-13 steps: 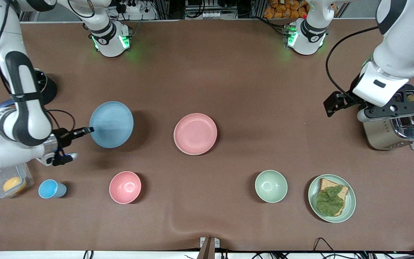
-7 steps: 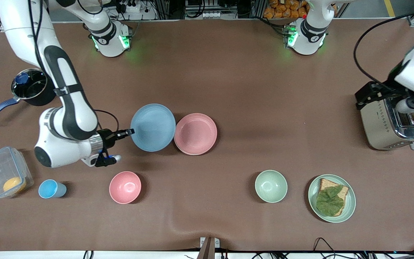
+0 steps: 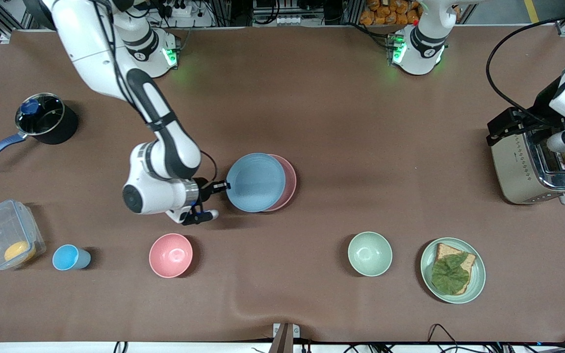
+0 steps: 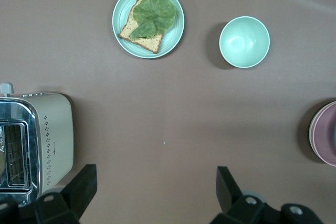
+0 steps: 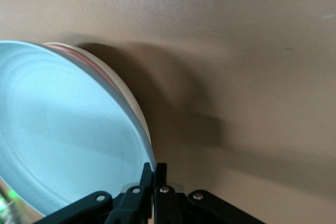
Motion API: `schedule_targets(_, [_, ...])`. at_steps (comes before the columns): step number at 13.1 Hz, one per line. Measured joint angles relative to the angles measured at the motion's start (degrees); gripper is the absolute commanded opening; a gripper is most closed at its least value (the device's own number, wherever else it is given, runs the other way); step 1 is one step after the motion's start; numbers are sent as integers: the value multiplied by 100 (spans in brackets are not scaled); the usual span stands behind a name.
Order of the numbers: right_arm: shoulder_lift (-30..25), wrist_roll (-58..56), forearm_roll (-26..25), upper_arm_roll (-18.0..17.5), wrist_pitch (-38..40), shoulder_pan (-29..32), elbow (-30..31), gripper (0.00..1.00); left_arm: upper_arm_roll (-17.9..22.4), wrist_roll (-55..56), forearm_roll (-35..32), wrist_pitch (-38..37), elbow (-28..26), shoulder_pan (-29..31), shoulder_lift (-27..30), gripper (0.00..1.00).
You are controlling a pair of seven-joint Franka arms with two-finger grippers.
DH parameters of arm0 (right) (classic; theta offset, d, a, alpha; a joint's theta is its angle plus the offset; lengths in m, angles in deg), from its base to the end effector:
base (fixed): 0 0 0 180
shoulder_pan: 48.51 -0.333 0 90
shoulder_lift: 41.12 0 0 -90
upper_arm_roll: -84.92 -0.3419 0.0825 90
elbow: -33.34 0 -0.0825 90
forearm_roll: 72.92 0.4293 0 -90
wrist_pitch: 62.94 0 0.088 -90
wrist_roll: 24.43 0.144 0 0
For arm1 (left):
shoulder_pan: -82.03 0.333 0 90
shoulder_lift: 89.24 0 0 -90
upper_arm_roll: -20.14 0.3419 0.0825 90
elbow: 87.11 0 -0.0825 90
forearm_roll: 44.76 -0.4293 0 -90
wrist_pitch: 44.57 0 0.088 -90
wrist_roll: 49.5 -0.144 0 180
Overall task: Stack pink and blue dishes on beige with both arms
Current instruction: 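Carry the blue plate with the right gripper and lower it onto the pink plate, then open the right gripper and withdraw it back toward the black pot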
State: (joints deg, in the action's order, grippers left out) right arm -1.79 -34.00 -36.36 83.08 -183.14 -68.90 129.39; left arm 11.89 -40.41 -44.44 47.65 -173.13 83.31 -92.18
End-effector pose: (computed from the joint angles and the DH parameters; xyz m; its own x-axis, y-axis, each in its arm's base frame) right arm 0.6300 0.3077 0.1478 0.9428 0.2086 -0.2602 0.0593 -0.8726 -0.4848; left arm 0.6191 -0.0742 0.6221 0.9978 0.0380 0.0546 0.0368 -0.9991 0.0218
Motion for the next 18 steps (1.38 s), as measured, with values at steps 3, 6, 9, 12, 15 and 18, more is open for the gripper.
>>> schedule_targets(3, [22,1,283,4,-245,-210,91,0,21,0,5,-115,1,0,2,100])
schedule_targets(6, [22,2,301,11,-362,-269,101,64,22,0,5,-209,4,-3,41,100])
schedule_targets(9, [3,12,374,59,-367,-242,64,90,64,0,6,-284,4,-20,67,100])
schedule_targets(12, [-216,116,373,186,-366,-93,-62,100,97,0,6,-297,4,-68,68,100])
schedule_targets(15, [-726,115,-6,478,-306,46,-204,100,119,0,6,-305,5,-72,69,100])
schedule_targets(18, [-1242,165,-1025,622,-26,76,-311,100,132,0,14,-307,8,-73,70,100])
